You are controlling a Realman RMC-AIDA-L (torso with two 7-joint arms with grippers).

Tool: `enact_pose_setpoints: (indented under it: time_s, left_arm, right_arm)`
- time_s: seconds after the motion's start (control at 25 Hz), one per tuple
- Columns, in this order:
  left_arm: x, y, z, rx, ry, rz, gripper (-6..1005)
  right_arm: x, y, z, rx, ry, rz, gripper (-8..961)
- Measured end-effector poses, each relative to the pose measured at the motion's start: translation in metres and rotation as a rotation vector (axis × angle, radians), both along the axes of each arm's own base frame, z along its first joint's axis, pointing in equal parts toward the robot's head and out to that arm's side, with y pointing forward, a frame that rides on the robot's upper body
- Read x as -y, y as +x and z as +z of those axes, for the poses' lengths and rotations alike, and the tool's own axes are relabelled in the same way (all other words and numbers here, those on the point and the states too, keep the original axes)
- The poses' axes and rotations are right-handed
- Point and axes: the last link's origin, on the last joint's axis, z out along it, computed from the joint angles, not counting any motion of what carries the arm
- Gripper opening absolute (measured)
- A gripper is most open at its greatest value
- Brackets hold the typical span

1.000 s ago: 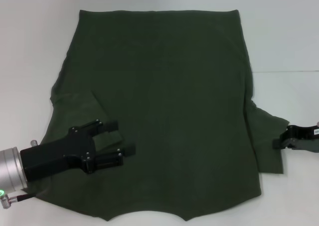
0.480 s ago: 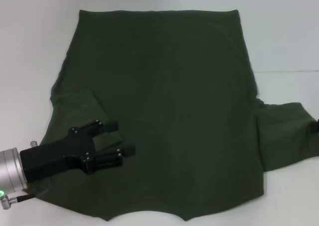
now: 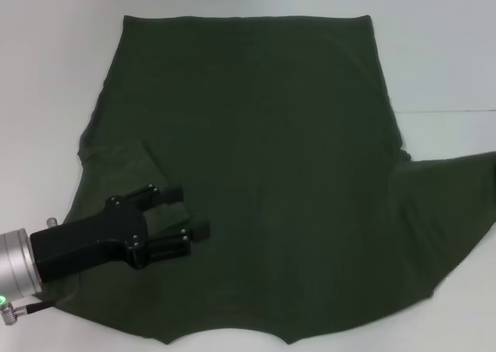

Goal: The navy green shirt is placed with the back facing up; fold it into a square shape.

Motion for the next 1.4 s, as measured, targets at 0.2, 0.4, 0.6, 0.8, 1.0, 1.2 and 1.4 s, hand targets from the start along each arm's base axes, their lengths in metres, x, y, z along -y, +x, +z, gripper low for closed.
enact_pose_setpoints:
  time_s: [0.2,0.4,0.6,0.8,1.0,1.2,1.4]
  left_arm:
    - [0.0,0.0,0.0,0.005,-0.002,0.007,904]
    - [-0.001,0.001,0.0,0.009,-0.002,0.008,903]
    - [-0.002,0.002,0.003,0.018,0.005,0.007,903]
    - [-0.003,0.002,0.005,0.022,0.012,0.005,903]
    - [-0.004,0.001,0.008,0.026,0.023,0.006,904]
    - [-0.004,0.001,0.009,0.027,0.027,0.009,904]
    - [-0.003,0.0,0.009,0.028,0.025,0.011,904]
  right_arm:
    - [-0.011,-0.014,0.003,0.027,-0.004,0.057,67]
    - [-0.022,-0.045,-0.026,0.06,-0.113,0.125,79]
    - [-0.034,-0.083,-0.065,0.126,-0.236,0.179,91]
    - [-0.051,-0.131,-0.093,0.177,-0.266,0.244,103]
    - [-0.056,-0.166,-0.121,0.182,-0.297,0.284,115]
    - [-0.052,-0.181,-0.148,0.206,-0.33,0.294,174]
    - [-0.05,-0.182,-0.156,0.189,-0.321,0.273,265]
